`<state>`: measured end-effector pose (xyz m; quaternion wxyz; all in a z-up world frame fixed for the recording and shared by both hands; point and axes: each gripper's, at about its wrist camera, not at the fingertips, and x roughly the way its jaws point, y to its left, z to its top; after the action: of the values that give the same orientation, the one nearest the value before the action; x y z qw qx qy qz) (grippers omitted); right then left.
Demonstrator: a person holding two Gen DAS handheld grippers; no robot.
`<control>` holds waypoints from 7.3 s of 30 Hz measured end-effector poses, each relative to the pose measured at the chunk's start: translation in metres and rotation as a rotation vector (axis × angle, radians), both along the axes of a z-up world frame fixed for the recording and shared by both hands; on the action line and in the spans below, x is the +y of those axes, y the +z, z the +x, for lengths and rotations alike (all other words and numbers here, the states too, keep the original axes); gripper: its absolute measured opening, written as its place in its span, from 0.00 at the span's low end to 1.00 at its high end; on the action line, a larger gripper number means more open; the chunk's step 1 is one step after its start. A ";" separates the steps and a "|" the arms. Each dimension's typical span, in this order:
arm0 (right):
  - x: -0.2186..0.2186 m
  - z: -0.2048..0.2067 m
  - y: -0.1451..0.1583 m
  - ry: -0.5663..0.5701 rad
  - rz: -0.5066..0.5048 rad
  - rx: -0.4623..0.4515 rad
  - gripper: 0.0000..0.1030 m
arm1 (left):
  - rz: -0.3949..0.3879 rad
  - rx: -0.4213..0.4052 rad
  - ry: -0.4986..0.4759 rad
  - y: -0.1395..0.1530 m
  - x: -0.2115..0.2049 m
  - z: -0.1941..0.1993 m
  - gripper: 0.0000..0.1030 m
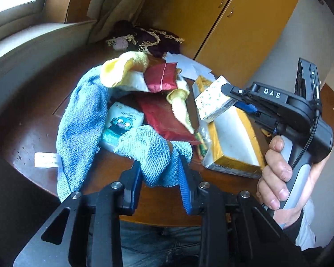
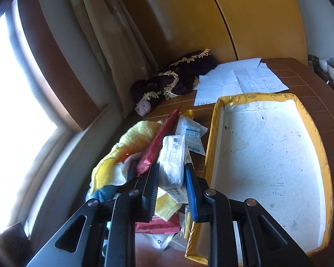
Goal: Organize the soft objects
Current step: 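Grasp the lemon-print tissue pack with the right tool while the left lifts the blue cloth, then lower the blue cloth and tissue pack into the tray and open both tools, then withdraw both open tools from the tray back over the heap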
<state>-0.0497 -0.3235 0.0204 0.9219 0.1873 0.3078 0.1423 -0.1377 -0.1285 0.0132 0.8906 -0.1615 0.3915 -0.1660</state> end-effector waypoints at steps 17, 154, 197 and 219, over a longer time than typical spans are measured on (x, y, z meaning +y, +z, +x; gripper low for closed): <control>-0.090 0.008 -0.007 -0.133 0.006 0.026 0.23 | -0.016 -0.075 -0.162 0.047 -0.091 0.073 0.27; -0.044 0.037 -0.016 0.054 0.121 0.065 0.62 | -0.047 0.005 0.026 0.014 -0.057 0.118 0.64; -0.027 0.036 -0.025 0.166 0.165 0.105 0.62 | -0.057 -0.006 0.061 0.019 -0.045 0.113 0.64; -0.017 0.034 -0.022 0.182 0.149 0.100 0.63 | -0.060 -0.013 0.076 0.021 -0.032 0.109 0.64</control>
<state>-0.0158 -0.3408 -0.0021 0.8722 0.2338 0.3577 0.2382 -0.0285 -0.1603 0.0345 0.8935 -0.2017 0.3743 -0.1446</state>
